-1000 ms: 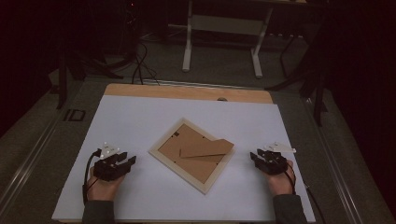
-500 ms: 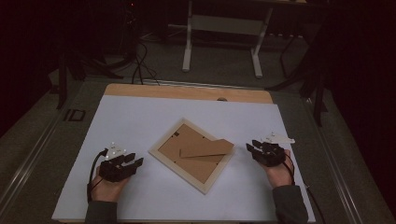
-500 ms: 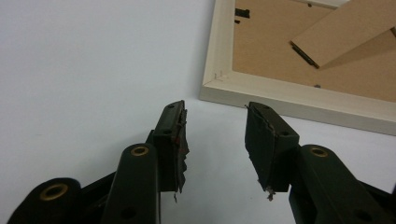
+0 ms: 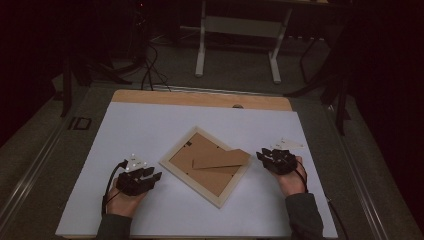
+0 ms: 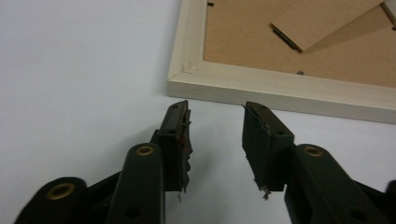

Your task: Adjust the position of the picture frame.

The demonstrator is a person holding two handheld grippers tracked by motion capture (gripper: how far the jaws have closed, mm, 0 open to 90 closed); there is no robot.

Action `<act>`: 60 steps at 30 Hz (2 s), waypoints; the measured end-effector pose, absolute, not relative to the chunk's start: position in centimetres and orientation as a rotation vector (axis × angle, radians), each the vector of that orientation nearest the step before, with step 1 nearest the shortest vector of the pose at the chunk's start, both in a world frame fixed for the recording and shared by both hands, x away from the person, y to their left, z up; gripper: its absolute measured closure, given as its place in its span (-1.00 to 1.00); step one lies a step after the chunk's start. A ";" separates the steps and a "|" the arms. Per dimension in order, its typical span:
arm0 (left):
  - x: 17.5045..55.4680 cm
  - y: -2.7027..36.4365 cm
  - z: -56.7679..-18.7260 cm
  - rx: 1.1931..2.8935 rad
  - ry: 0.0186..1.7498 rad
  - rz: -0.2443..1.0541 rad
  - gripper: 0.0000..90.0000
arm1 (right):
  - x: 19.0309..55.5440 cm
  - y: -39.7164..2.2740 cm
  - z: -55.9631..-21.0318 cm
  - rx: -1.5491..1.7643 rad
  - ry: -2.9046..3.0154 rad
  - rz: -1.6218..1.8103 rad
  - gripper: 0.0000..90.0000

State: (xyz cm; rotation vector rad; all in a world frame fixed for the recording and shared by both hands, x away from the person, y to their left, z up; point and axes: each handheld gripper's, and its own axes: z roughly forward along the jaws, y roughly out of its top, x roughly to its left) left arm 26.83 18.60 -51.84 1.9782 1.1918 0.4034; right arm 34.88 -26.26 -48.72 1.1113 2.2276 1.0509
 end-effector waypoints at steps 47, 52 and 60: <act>27.2 13.7 -53.2 2.088 1.106 0.426 1.00 | 37.3 -24.7 -51.6 1.226 2.315 1.069 1.00; 27.3 13.4 -53.4 2.096 1.107 0.433 1.00 | 37.3 -24.5 -51.6 1.228 2.319 1.076 1.00; 27.2 13.5 -53.5 2.085 1.123 0.436 1.00 | 37.4 -24.7 -51.8 1.239 2.328 1.072 1.00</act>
